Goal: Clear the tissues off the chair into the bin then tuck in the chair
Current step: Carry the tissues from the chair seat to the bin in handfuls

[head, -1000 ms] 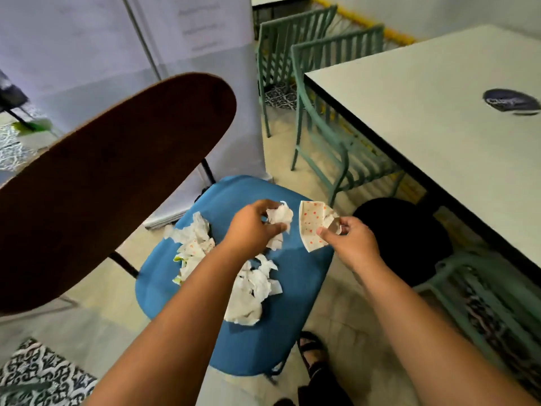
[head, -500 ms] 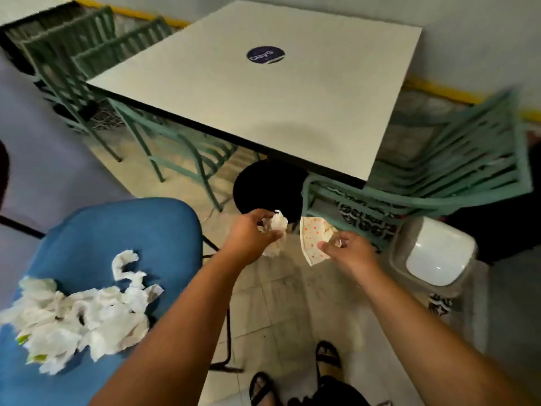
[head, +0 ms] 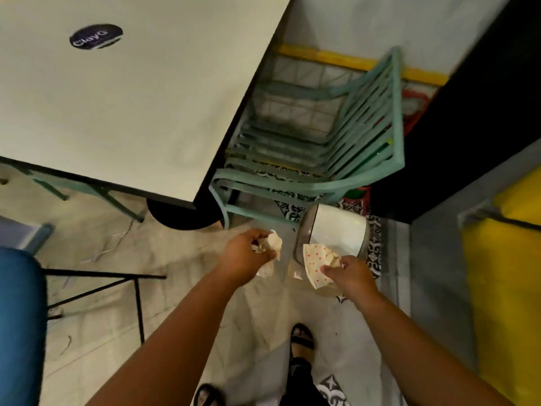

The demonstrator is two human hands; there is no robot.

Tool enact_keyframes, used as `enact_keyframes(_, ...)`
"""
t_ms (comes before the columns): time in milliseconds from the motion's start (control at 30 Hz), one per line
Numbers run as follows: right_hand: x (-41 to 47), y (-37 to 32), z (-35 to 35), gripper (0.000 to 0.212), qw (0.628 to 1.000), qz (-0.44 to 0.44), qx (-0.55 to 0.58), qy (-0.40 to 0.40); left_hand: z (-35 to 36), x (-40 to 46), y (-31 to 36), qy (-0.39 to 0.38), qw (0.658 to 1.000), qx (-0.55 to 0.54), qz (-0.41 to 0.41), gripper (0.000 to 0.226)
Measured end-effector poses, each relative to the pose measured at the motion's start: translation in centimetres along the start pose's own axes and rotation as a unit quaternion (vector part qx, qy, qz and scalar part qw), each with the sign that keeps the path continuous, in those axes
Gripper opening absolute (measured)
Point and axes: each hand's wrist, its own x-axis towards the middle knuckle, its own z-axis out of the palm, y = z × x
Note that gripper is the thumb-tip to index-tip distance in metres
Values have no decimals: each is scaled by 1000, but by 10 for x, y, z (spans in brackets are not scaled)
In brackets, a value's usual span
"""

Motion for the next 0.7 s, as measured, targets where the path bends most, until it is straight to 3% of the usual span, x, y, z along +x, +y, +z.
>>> enact_keyframes(300, 98, 5, -16, 64, 980, 6, -197, -22, 66, 49, 23, -8, 999, -5, -41, 44)
enact_keyframes(500, 137, 2, 2, 49, 992, 41, -109, -45, 70, 52, 8, -8, 997, -8, -79, 45)
enact_keyframes(600, 149, 7, 11, 30, 993, 6, -106, -59, 73, 51, 1, -12, 995, -8, -95, 46)
enact_keyframes(700, 153, 10, 23, 35, 990, 15, -126, -59, 75, 51, -2, -11, 995, 0, -100, 44)
